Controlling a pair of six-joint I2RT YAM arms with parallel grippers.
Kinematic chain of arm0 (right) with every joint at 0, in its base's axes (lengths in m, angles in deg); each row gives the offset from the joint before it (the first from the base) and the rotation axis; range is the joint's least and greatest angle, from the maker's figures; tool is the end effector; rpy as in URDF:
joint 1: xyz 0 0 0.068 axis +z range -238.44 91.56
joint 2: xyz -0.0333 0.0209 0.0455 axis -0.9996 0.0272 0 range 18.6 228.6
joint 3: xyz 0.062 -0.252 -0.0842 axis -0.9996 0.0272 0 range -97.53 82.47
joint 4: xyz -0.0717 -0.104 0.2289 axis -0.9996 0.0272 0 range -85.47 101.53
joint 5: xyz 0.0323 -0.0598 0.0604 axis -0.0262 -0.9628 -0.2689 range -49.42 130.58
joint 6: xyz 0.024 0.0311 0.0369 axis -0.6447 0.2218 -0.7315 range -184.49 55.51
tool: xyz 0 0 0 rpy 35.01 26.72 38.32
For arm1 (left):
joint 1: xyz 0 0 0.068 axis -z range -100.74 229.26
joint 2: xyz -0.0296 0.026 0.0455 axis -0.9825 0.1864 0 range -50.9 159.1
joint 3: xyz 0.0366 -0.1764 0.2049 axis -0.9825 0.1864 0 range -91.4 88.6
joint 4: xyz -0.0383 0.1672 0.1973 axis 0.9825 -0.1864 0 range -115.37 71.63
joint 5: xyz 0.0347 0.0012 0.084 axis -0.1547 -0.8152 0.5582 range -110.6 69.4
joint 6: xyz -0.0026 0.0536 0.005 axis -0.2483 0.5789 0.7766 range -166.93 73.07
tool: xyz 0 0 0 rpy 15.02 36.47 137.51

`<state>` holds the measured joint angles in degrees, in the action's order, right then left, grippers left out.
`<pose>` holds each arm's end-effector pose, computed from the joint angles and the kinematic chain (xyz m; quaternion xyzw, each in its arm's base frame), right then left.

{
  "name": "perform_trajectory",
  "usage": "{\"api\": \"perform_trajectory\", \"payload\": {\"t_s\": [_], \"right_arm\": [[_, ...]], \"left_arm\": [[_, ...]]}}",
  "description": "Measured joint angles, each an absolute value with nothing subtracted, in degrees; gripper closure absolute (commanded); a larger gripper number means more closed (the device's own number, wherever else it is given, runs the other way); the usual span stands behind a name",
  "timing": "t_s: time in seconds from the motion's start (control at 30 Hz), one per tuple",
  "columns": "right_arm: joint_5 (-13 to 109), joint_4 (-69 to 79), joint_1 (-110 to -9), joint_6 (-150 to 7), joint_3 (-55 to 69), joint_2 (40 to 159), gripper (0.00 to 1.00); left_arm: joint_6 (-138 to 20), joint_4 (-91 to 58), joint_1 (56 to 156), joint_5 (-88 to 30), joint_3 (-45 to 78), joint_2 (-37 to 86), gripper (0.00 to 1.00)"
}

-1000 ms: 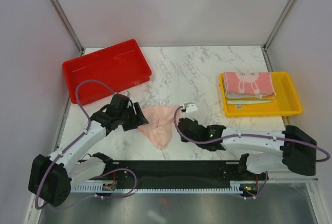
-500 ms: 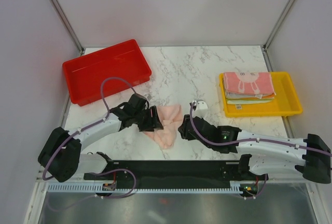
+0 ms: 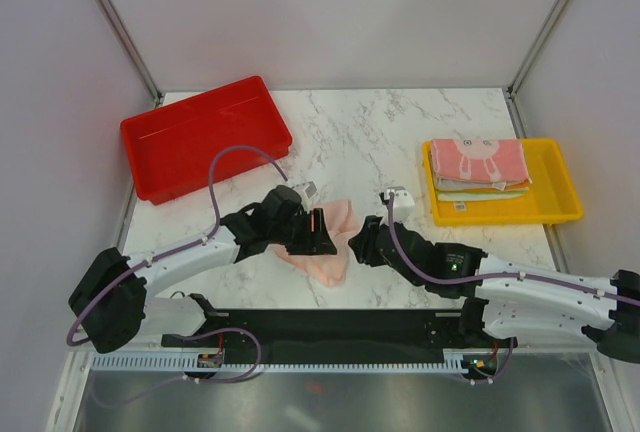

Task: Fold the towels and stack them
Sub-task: Flatten out the crumpled towel

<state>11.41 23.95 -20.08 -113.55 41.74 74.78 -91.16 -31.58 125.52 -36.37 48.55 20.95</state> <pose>0.0941 0.1900 0.2653 -0.0289 0.8653 0.2668 0.4234 0.1688 -0.1903 0.2098 0.0687 0.9141 -0.3584 0.1769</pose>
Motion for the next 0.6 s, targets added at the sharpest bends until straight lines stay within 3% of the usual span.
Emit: {"api": "perform_trajectory", "payload": {"t_s": [0.5, 0.6], "right_arm": [[9.69, 27.56, -20.08, -112.19, 41.71, 67.02, 0.59], [9.62, 28.02, -20.08, -112.02, 41.71, 66.92, 0.59]], "left_arm": [[-82.72, -31.75, 125.73, -27.58, 46.71, 27.2, 0.53], [-81.96, -31.75, 125.76, -27.69, 46.71, 28.08, 0.64]]}}
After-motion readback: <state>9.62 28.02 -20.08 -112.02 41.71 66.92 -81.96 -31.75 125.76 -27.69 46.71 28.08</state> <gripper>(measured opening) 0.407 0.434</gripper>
